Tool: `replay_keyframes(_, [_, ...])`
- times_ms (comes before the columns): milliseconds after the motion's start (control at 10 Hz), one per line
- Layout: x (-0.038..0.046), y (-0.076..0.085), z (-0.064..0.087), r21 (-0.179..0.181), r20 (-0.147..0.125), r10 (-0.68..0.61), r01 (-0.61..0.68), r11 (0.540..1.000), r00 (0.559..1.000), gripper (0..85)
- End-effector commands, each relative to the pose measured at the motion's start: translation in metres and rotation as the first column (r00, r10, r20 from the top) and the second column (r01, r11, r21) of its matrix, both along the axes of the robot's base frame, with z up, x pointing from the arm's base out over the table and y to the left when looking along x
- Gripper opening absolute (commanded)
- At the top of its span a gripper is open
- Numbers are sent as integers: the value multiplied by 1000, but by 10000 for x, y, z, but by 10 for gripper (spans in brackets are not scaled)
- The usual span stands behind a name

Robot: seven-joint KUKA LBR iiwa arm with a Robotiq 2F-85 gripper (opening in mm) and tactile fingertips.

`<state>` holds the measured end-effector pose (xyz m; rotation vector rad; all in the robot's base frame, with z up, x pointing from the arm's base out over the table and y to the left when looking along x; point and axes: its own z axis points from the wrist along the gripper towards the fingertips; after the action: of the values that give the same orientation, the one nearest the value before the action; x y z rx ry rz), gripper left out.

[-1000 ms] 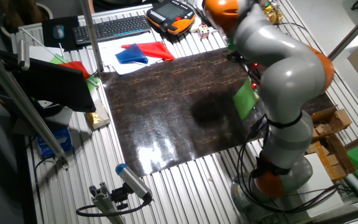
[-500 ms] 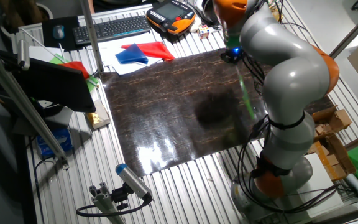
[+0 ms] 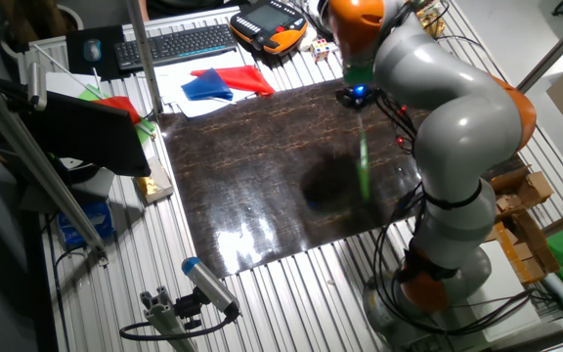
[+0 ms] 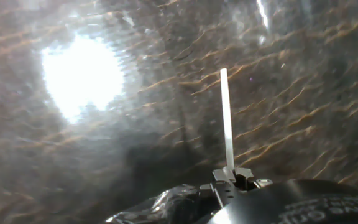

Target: Wave the flag

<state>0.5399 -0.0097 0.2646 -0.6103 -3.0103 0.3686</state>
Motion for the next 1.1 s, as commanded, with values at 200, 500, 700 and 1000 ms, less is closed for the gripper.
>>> replay_keyframes(200, [19, 277, -82, -4, 13, -231, 231, 973, 973, 7])
replay_keyframes(500, [65, 327, -182, -1, 29, -284, 285, 959, 958, 7])
replay_keyframes(700, [134, 132, -146, -16, 3, -171, 171, 985, 985, 10])
replay_keyframes(1000, [219, -475, 17, -78, -87, 131, -138, 987, 988, 10])
